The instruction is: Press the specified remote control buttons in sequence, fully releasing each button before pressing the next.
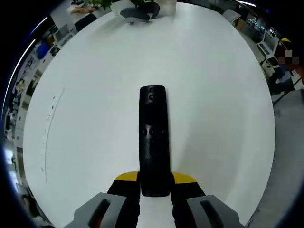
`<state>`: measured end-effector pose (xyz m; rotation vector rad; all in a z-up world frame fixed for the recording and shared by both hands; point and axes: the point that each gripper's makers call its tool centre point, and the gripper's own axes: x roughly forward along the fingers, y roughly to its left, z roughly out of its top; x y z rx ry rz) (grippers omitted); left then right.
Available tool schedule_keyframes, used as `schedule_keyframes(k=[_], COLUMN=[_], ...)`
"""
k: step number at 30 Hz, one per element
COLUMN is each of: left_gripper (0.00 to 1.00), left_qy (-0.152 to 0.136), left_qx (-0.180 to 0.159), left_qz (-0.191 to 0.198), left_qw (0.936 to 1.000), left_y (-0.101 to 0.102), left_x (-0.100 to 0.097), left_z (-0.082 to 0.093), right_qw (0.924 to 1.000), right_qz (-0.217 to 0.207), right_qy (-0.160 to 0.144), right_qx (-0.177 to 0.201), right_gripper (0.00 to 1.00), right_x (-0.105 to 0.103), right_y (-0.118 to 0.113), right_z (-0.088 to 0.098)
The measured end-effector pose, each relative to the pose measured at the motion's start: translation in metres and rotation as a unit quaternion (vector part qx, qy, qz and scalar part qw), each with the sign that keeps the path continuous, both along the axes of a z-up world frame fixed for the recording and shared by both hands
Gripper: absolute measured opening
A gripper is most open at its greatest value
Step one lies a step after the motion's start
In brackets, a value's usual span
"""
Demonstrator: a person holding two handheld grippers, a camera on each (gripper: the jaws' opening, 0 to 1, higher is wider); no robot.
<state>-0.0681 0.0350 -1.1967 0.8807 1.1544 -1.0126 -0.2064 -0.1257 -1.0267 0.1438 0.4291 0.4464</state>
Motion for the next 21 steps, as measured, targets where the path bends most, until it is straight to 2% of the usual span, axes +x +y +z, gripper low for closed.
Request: schedule_keyframes(k=[6, 13, 15, 21], left_gripper=[0.22, 0.22, 0.22, 0.22], left_qy=[0.003, -0.017, -0.016, 0.005], left_qx=[0.012, 0.045, 0.053, 0.063], left_qz=[-0.002, -0.033, -0.038, -0.045], left_qw=[0.9999, 0.9983, 0.9977, 0.997], left_y=[-0.001, -0.004, -0.004, -0.003], left_x=[-0.01, -0.019, -0.022, -0.035], left_z=[0.0, 0.0, 0.0, -0.001], right_qw=[0.9999, 0.9996, 0.9994, 0.9988], right_qz=[0.012, 0.026, 0.033, 0.049], right_qy=[-0.001, 0.007, 0.009, -0.004], right_qx=[0.004, 0.008, 0.004, -0.001], right_gripper=[0.34, 0.24, 0.18, 0.15], right_x=[-0.004, -0.009, -0.012, -0.018], right_y=[0.006, 0.014, 0.017, 0.025], right_z=[0.004, 0.002, 0.002, 0.01])
